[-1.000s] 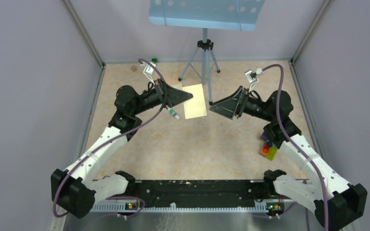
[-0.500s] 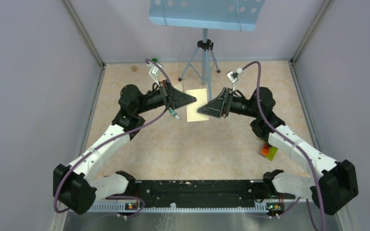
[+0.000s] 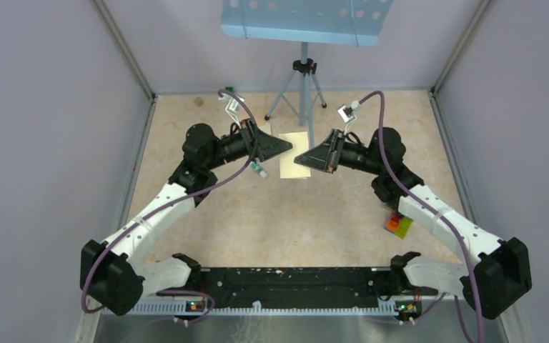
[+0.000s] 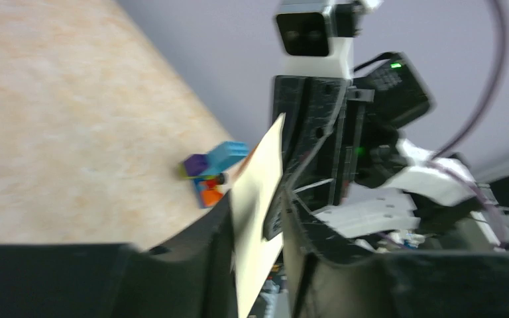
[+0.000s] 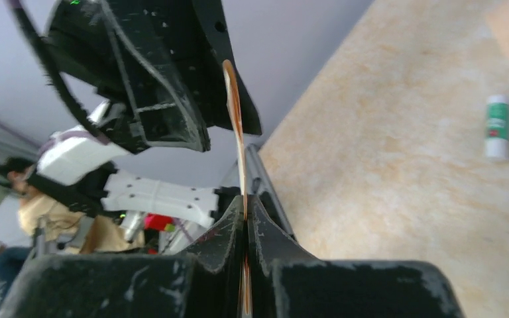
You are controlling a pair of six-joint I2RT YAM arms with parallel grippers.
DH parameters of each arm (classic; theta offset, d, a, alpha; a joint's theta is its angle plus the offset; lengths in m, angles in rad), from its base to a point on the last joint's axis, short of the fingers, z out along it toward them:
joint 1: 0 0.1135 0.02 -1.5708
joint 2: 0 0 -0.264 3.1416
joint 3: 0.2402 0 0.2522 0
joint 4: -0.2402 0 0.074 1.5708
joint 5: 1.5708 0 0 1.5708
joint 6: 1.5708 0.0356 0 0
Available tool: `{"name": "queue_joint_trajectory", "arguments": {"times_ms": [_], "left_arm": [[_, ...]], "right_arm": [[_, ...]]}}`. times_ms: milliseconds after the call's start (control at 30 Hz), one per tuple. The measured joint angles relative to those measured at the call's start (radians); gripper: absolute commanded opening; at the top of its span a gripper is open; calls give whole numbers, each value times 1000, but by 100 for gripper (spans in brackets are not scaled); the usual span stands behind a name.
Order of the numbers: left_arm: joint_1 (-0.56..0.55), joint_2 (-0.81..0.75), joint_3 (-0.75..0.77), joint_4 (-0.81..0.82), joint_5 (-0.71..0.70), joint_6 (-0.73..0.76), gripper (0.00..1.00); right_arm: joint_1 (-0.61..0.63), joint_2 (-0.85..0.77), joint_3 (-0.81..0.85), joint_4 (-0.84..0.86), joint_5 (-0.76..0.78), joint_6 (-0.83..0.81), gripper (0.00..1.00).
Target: Place the letter into the envelope and seal it
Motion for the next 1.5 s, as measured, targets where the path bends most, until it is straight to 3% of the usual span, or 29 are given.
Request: {"name": "queue_joint_trajectory", "arguments": {"times_ms": [200,433,633,867,1200,1500], "left_arm": [[-2,-10,29,-223,-216,132,75],[-38,105,148,-438,-588,341,89],[-150,430,340,-571,-933,571,87],[-179,675,446,-655,-1203,792,85],[-176,903,542,-628,-1320,1010,75],[-159,995,598,-563,-1344,1117,67]], "right_arm": [[0,-33,38,-271,177,-156,0],[0,-95,52,-511,391,-278,0],[0,-121,52,-633,497,-329,0],[0,-163,52,-698,544,-348,0],[0,-205,53,-730,557,-343,0],[0,-230,57,-752,557,-334,0]]}}
